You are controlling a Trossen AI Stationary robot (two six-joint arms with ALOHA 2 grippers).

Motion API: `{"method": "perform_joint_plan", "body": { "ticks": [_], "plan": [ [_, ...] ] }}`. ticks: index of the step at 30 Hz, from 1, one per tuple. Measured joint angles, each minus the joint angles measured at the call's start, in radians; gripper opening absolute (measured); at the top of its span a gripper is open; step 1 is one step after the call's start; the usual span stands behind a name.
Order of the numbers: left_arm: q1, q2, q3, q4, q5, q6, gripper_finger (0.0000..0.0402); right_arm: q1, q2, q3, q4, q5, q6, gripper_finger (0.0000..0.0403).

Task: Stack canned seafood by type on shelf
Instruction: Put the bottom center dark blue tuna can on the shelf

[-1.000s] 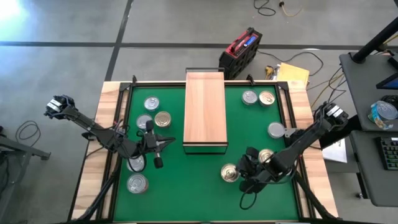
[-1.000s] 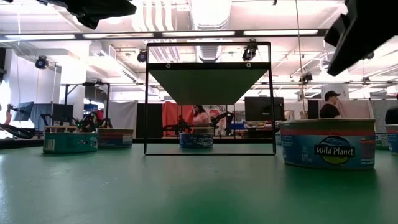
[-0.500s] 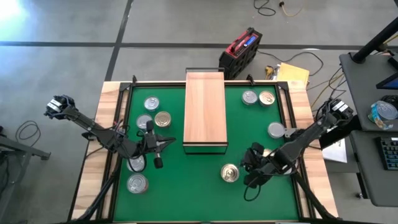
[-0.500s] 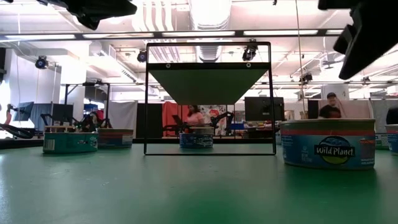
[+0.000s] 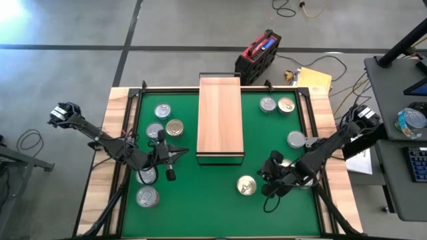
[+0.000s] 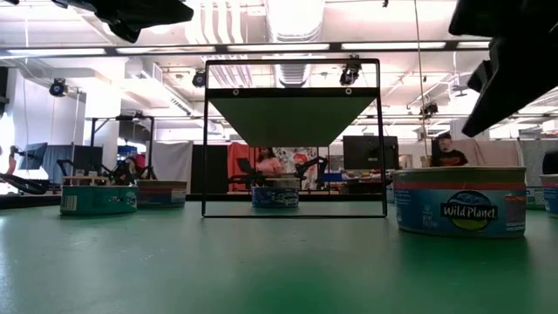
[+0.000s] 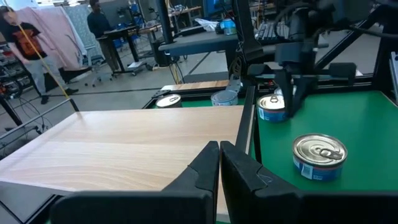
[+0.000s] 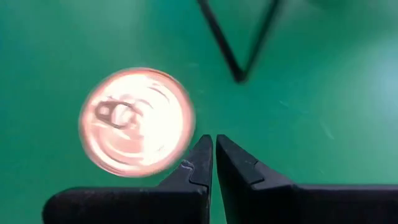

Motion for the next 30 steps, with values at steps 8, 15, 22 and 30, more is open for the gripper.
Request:
{"method": "perform_joint_plan", "body": {
  "ticks": [8, 15, 22, 30],
  "plan": [
    [0.0, 0.0, 0.0, -0.003, 0.0, 0.007, 0.0, -0.002, 0.072, 0.0, 0.097, 0.0, -0.009, 0.0065],
    [0.0, 0.0, 0.0, -0.004, 0.0, 0.007, 0.0, -0.002, 0.107, 0.0, 0.131, 0.001, -0.003, 0.0185],
    [0.0, 0.0, 0.0, -0.004, 0.0, 0.007, 0.0, -0.009, 0.125, -0.01, 0.17, 0.0, 0.036, 0.0241],
    [0.0, 0.0, 0.0, -0.004, 0.0, 0.007, 0.0, -0.015, 0.124, -0.101, 0.289, -0.007, 0.062, 0.0237]
  ]
}}
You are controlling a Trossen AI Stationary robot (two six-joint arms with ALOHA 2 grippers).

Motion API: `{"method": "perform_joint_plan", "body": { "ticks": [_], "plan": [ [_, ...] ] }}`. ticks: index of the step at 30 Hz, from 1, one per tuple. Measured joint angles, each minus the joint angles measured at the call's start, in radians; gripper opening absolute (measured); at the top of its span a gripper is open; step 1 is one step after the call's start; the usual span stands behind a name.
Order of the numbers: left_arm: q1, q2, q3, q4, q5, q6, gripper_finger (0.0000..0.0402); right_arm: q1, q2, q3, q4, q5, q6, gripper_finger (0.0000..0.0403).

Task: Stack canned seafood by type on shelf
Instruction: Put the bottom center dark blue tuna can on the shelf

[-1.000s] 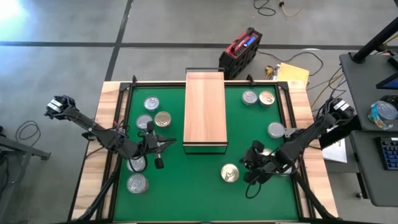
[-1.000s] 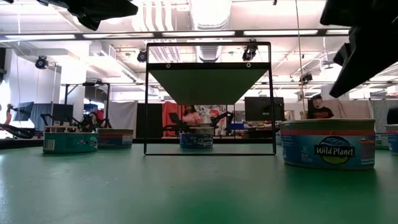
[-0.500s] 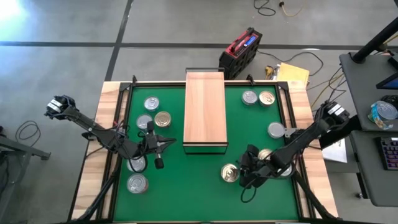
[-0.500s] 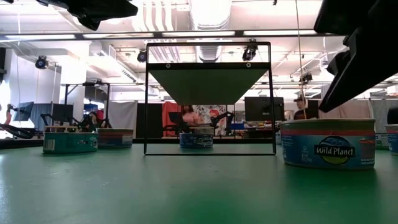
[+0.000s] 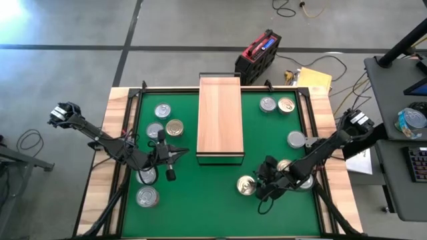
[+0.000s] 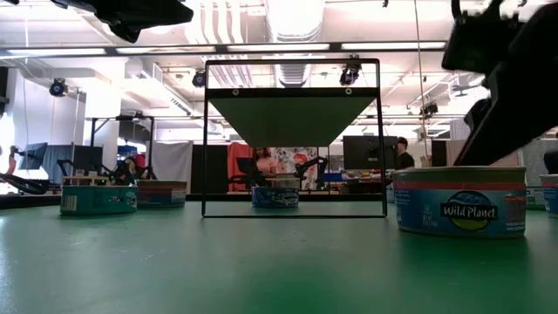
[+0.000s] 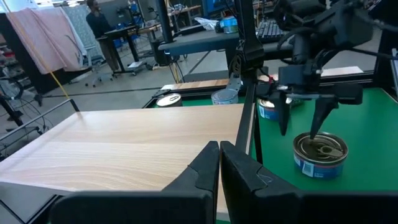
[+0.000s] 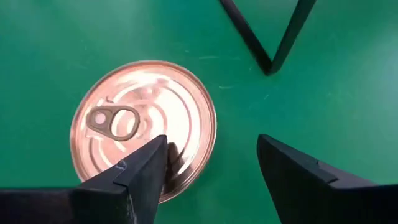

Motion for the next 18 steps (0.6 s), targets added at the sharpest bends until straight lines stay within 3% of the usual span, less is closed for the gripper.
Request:
{"method": "perform_joint_plan", "body": {
  "ticks": [9, 18],
  "plan": [
    [0.0, 0.0, 0.0, 0.0, 0.0, 0.0, 0.0, 0.0, -0.013, -0.159, 0.308, -0.001, 0.044, 0.0222],
    [0.0, 0.0, 0.0, 0.001, 0.0, 0.0, 0.0, 0.0, -0.014, -0.176, 0.336, -0.017, 0.062, 0.0119]
  ]
}}
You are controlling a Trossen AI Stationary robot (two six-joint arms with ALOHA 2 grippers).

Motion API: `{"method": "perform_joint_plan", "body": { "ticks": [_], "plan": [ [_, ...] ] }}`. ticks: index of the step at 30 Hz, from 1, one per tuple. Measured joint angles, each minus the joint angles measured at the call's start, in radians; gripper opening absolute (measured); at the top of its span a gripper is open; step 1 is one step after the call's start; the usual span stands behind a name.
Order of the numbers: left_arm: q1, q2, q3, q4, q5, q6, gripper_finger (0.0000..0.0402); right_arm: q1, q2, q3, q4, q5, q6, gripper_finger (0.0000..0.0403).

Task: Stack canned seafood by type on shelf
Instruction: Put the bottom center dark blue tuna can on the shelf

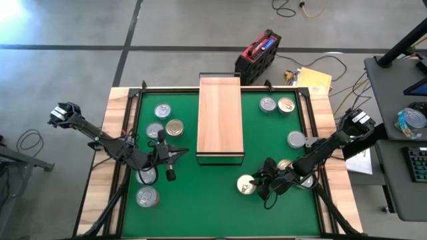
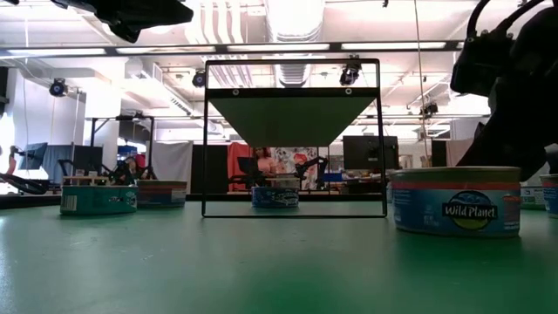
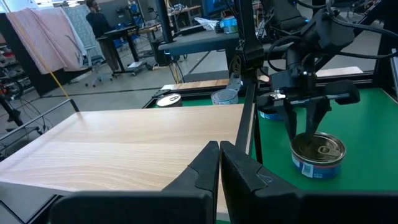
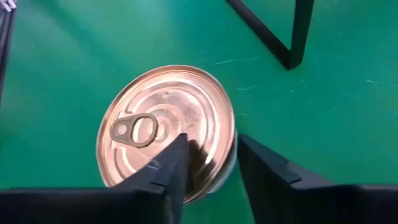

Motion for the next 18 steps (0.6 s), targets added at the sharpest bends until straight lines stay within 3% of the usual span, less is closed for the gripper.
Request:
{"method": "perform_joint_plan", "body": {
  "ticks": [7, 18],
  "plan": [
    [0.0, 0.0, 0.0, 0.0, 0.0, 0.0, 0.0, 0.0, 0.0, -0.001, 0.003, 0.008, 0.0, 0.0021],
    [0.0, 0.0, 0.0, 0.0, 0.0, 0.0, 0.0, 0.0, -0.006, 0.033, -0.011, -0.014, -0.094, 0.0009]
  ]
}}
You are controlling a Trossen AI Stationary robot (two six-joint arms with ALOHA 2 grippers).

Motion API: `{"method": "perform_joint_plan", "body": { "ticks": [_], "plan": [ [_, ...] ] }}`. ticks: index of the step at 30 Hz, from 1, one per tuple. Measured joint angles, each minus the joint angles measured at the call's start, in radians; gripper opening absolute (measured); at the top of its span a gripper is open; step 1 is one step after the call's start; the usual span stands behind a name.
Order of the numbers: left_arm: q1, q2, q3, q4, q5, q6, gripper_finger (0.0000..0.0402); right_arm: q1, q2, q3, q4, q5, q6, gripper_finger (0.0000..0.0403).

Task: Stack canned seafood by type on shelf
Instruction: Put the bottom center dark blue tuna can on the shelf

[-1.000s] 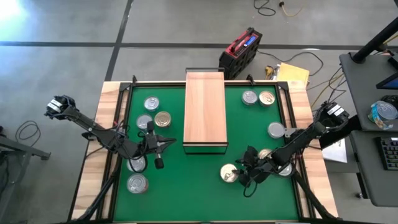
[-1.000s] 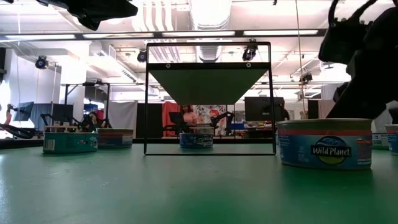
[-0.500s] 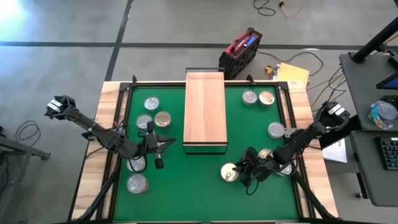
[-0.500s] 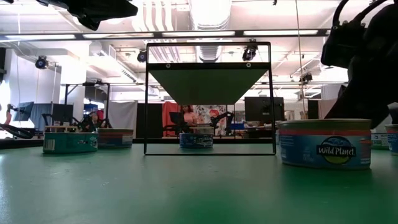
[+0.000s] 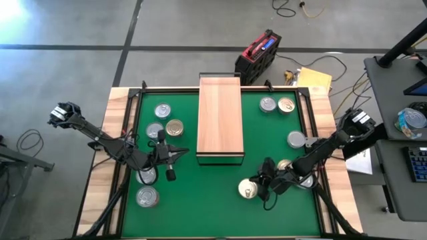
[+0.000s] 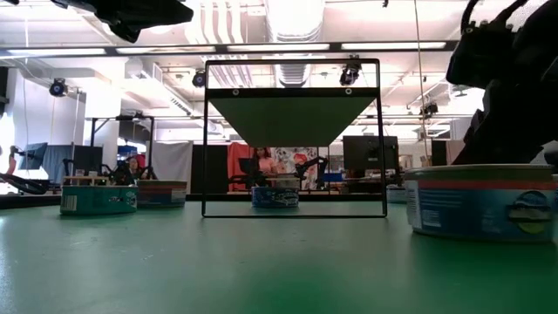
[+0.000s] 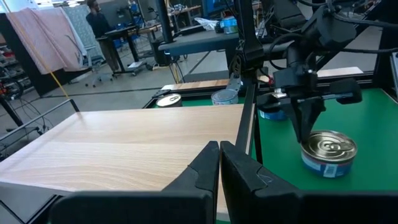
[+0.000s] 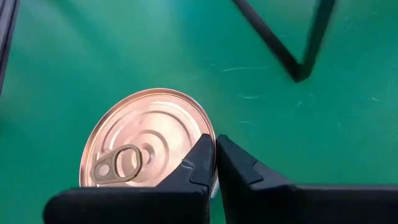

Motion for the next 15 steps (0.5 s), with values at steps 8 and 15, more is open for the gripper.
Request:
{"method": "perform_joint_plan", "body": {
  "ticks": [8, 15],
  "plan": [
    [0.0, 0.0, 0.0, 0.0, 0.0, 0.0, 0.0, 0.0, -0.012, 0.094, -0.183, 0.025, -0.025, 0.0008],
    [0.0, 0.0, 0.0, 0.0, 0.0, 0.0, 0.0, 0.0, -0.012, 0.147, -0.213, 0.069, -0.112, 0.0008]
  ]
}}
